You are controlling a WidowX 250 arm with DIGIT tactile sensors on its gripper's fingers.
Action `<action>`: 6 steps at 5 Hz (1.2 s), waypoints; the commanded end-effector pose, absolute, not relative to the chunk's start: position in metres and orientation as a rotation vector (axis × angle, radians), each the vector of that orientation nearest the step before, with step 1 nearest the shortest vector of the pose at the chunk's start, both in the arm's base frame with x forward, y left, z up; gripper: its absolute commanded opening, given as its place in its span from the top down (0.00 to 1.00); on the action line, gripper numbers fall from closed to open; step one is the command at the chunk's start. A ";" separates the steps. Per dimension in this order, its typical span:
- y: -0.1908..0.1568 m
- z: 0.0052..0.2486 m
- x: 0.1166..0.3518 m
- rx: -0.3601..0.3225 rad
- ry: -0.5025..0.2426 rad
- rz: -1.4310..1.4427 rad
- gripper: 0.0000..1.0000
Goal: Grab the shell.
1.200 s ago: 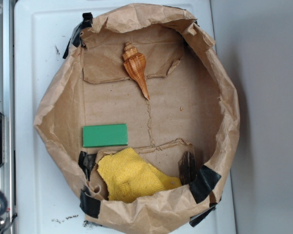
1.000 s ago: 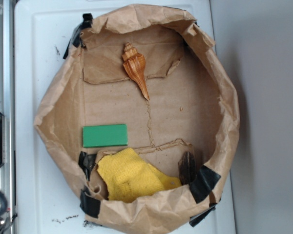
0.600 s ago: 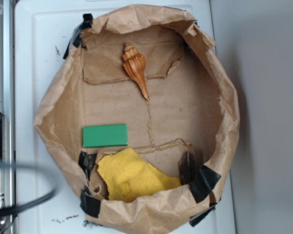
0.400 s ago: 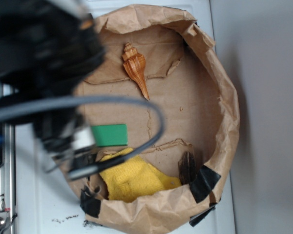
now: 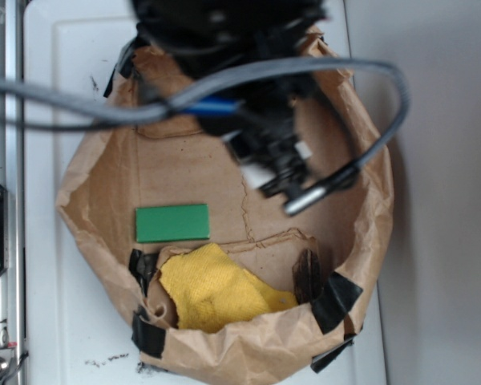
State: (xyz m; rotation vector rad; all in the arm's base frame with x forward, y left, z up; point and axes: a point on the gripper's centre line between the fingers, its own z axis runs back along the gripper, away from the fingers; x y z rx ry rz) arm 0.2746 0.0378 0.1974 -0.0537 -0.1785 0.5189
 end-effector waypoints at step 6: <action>0.055 0.154 0.301 0.056 -0.234 0.837 0.00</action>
